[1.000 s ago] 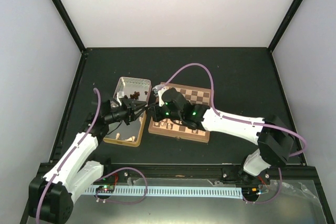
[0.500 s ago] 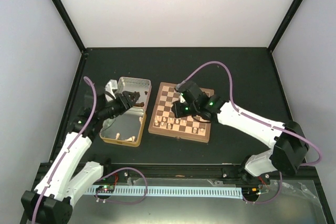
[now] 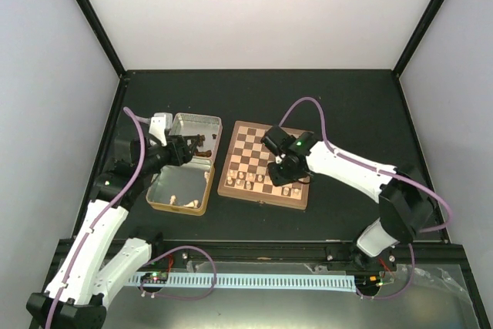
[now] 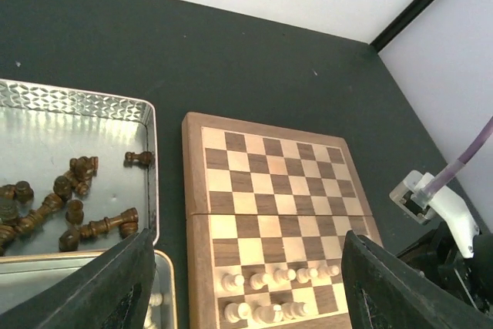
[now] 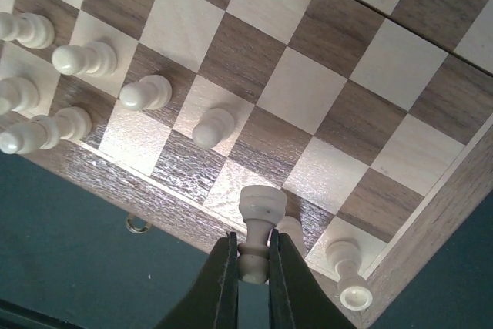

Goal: Set up the chess pieces on the board
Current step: Place the chess piece on the chessboard.

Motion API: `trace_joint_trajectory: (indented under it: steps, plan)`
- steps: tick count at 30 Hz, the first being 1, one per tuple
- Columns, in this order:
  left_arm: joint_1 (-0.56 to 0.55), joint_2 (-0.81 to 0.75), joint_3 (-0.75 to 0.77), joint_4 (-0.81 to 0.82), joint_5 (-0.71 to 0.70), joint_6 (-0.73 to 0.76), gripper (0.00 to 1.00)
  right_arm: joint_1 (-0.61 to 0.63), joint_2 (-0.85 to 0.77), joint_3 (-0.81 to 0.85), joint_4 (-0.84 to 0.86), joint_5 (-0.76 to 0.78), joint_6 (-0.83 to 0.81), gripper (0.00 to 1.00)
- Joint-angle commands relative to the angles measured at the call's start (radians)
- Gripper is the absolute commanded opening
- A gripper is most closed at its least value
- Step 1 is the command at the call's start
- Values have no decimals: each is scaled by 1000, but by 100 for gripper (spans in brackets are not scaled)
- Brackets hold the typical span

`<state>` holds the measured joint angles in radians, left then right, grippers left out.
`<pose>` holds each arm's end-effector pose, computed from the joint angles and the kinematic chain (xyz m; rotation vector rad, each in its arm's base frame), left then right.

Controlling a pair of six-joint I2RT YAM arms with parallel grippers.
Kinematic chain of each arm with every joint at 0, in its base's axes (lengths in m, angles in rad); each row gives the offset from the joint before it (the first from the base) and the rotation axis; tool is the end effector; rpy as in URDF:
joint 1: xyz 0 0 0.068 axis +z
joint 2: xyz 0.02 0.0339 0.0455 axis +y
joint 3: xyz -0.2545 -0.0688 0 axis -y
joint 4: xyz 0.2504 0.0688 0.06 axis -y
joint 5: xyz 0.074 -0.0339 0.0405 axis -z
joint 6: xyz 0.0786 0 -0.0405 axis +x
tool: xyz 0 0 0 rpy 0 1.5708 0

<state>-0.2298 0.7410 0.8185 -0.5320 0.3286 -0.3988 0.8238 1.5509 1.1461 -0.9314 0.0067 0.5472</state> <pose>0.1993 -0.0727 0.2994 0.0387 2.0760 -0.7243 0.2071 0.2228 0.1761 -0.4053 2.9203 0.2123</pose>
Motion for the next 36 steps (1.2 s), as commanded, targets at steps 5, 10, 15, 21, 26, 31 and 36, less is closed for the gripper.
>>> trace_joint_trajectory:
  steps: [5,10,15,21,26,31,36]
  plan:
    - [-5,-15,-2,11,-50,108,69,-5,110,118,-85,16,-59,1]
    - [-6,-35,-17,7,-105,133,70,-5,167,146,-126,4,-100,1]
    - [-5,-50,-43,31,-132,132,72,-5,204,163,-148,8,-118,1]
    - [-6,-66,-68,51,-127,115,74,-6,259,189,-153,-1,-136,2]
    - [-7,-71,-80,53,-125,99,75,-6,278,196,-160,23,-135,2]
    - [-6,-71,-90,62,-119,91,75,-6,284,187,-160,26,-138,3]
    - [-6,-72,-100,67,-112,84,76,-6,288,189,-162,16,-142,9]
